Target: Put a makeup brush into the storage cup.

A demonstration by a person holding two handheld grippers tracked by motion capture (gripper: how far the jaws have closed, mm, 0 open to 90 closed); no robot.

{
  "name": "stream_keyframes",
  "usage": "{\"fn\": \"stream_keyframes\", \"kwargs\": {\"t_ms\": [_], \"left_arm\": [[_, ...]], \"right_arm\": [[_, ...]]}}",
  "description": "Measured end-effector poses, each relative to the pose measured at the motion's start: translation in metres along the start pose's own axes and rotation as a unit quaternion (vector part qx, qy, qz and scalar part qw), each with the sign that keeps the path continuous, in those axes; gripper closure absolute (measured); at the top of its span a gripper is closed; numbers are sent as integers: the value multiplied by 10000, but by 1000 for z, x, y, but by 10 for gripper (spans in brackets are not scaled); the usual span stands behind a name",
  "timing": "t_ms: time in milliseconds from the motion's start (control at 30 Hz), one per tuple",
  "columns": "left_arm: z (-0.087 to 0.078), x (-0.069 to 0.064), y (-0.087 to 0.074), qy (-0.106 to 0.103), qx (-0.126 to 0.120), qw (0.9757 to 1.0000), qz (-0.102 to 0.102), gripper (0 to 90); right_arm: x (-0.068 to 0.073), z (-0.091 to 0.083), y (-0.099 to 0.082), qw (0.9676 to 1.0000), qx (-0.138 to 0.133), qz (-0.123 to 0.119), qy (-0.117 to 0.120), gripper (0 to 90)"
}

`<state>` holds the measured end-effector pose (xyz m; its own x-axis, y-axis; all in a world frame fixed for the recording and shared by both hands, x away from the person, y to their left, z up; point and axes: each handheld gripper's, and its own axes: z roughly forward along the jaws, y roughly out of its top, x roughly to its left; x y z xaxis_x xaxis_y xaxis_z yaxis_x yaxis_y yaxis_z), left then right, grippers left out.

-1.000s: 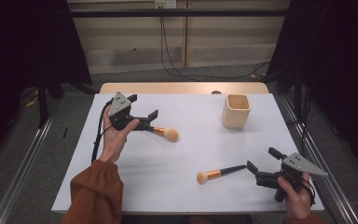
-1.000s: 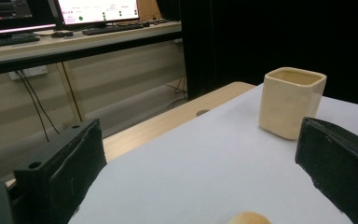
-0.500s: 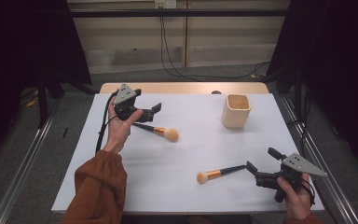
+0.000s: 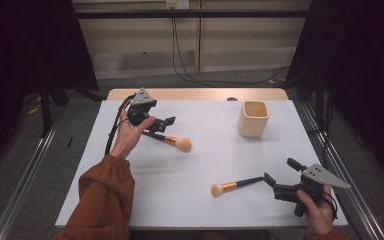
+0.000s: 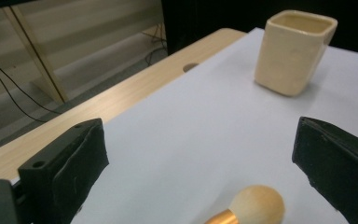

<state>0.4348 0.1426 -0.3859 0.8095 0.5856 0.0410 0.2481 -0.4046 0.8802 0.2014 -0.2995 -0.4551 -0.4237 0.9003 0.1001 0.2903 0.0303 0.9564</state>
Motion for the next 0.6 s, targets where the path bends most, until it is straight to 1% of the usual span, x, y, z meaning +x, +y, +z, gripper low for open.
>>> {"fn": "stream_keyframes", "kwargs": {"t_ms": [67, 100, 167, 200, 233, 267, 300, 333, 367, 467, 500, 533, 567, 600], "left_arm": [[1, 0, 0, 8, 36, 10000, 14, 32], [2, -1, 0, -24, 242, 9997, 72, 33], [4, -1, -1, -76, 379, 9992, 128, 34], [4, -1, -1, -76, 379, 9992, 128, 34], [5, 0, -1, -87, 522, 9984, 213, 34], [5, 0, -1, -87, 522, 9984, 213, 34], [5, 1, -1, -87, 592, 9980, 211, 34], [5, 2, -1, -101, 794, 9963, 317, 34], [5, 2, -1, -101, 794, 9963, 317, 35], [6, 2, 1, -161, 918, 9950, 364, 43], [7, 2, 1, -154, 1084, 9928, 482, 45], [7, 2, 2, -153, 1135, 9921, 517, 40], [7, 2, 2, -153, 1135, 9921, 517, 40], [7, 3, 2, -161, 1244, 9903, 593, 40]], "right_arm": [[0, 0, 0, 10000, 5, -10, 11, 0], [0, 0, 0, 10000, -3, 0, 23, 0], [1, 1, 0, 10000, 2, 11, 37, 0], [1, 1, 0, 10000, 6, 15, 41, 0], [1, 1, 0, 10000, 4, 10, 43, 0], [0, 1, 0, 10000, 5, -2, 40, 0], [0, 1, 0, 10000, 5, -2, 40, 0], [0, 1, 0, 10000, 8, -5, 40, 0], [0, 1, 0, 10000, 8, -5, 40, 0], [1, 1, 0, 10000, 11, 8, 41, 0], [1, 1, 0, 10000, 18, 2, 38, 0], [1, 1, 0, 10000, 22, -7, 39, 0], [1, 1, 0, 10000, 19, -2, 38, 0], [1, 1, 0, 10000, 19, -2, 38, 0]]}}
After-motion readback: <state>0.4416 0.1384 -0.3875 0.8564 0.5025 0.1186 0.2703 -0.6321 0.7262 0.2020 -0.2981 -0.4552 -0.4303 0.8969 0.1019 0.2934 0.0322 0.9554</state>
